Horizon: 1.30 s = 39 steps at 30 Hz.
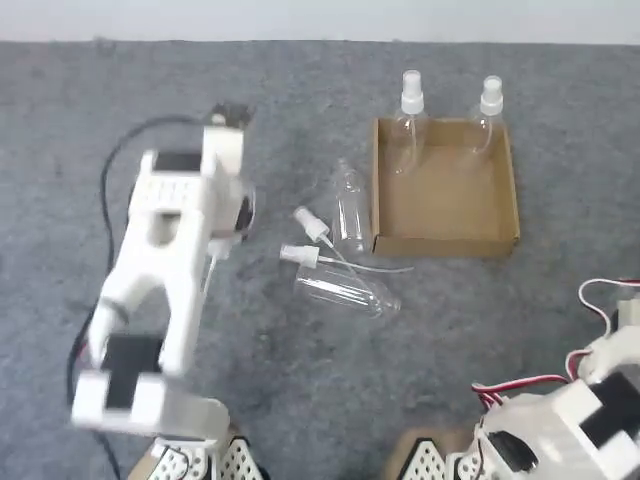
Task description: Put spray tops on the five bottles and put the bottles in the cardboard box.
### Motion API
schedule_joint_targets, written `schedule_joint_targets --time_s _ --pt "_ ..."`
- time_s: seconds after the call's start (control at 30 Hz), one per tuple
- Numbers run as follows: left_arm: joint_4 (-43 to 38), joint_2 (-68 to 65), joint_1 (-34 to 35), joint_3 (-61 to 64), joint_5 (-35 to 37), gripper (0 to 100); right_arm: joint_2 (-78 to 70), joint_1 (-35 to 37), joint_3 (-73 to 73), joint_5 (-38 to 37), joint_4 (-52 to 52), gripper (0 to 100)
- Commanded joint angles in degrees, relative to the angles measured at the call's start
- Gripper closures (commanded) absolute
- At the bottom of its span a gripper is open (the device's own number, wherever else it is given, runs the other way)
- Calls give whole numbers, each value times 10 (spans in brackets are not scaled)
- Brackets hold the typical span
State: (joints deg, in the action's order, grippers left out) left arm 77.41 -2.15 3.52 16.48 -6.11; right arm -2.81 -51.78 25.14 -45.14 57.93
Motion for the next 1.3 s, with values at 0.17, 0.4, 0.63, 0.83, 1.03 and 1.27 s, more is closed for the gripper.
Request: schedule_joint_targets --time_s 0.17,0.4,0.63,0.83,1.03,1.27 --pt "-214 188 -11 337 -110 976 -15 73 42 -8 16 924" --pt "-245 192 -6 353 -126 835 -15 74 53 -8 15 924" --pt "-177 188 -7 282 -122 824 -15 73 53 -8 14 924" --pt "-212 187 -11 319 -122 856 -15 74 53 -8 12 924" --pt "-269 187 -11 378 -123 859 -15 75 53 -8 12 924" --pt "-294 188 -11 406 -122 923 -15 74 53 -8 15 924"
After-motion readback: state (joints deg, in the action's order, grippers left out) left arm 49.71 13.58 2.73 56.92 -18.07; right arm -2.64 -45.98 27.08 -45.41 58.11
